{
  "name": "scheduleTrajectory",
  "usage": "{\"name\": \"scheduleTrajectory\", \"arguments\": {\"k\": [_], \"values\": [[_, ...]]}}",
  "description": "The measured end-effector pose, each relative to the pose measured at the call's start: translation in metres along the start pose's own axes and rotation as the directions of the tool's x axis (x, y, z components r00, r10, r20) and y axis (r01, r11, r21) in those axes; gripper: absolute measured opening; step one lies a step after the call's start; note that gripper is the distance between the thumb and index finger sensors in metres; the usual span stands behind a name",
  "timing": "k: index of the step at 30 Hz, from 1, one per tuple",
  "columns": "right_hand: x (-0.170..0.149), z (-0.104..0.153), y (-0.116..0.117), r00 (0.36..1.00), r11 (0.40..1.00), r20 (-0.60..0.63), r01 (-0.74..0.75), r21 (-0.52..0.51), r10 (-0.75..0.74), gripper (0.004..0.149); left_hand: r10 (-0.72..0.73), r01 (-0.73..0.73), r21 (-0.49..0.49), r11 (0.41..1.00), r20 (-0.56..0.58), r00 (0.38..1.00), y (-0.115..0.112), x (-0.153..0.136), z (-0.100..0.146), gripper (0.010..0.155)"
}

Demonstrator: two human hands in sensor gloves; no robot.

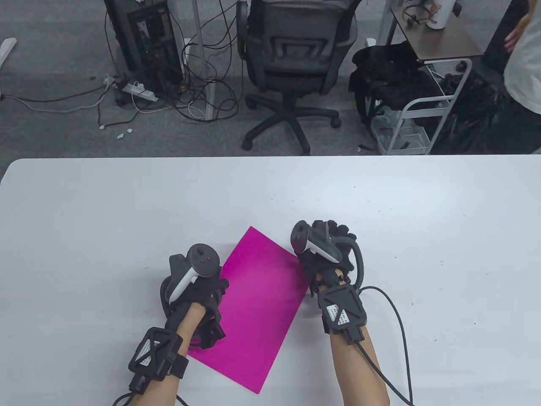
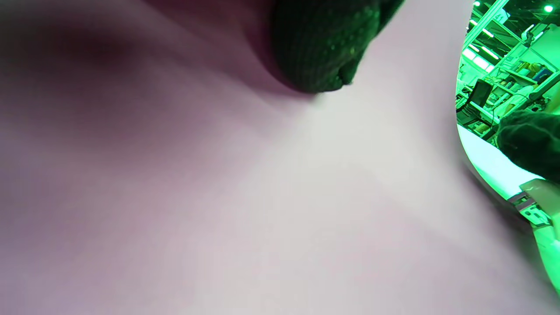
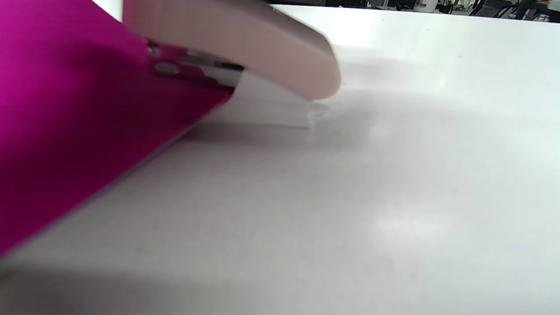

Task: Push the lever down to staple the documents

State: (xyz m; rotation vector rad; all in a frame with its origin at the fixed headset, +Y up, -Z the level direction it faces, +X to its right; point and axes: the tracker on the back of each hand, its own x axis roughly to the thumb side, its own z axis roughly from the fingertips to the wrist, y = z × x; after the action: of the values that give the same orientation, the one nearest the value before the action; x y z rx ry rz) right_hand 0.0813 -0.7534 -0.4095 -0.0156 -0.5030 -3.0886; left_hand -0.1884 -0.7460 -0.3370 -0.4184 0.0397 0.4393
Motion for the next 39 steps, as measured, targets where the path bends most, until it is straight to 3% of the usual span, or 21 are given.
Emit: {"name": "scheduleTrajectory", "arguments": {"k": [14,20,25,33,39], "values": [[-0.002,0.000,0.004,1.000,1.000,0.000,0.021,-0.022,-0.021,0.087,0.124,-0.122,-0.065,0.990,0.025,0.992,0.012,-0.012,0.009,0.041],[-0.003,-0.001,0.003,0.999,0.999,0.000,0.033,-0.025,-0.033,0.087,0.233,-0.230,-0.094,0.969,0.020,0.972,0.032,-0.030,0.023,0.041],[-0.007,0.003,-0.003,0.998,0.996,0.000,0.070,-0.048,-0.070,0.088,0.356,-0.357,-0.077,0.931,-0.018,0.934,0.052,-0.060,0.039,0.041],[-0.023,0.036,-0.026,0.990,0.982,0.055,0.133,-0.133,-0.127,0.088,0.608,-0.608,0.008,0.794,0.033,0.794,0.061,-0.106,0.059,0.041],[-0.038,0.078,-0.021,0.972,0.964,0.144,0.208,-0.164,-0.185,0.087,0.617,-0.620,0.094,0.779,0.063,0.785,0.057,-0.110,0.062,0.041]]}}
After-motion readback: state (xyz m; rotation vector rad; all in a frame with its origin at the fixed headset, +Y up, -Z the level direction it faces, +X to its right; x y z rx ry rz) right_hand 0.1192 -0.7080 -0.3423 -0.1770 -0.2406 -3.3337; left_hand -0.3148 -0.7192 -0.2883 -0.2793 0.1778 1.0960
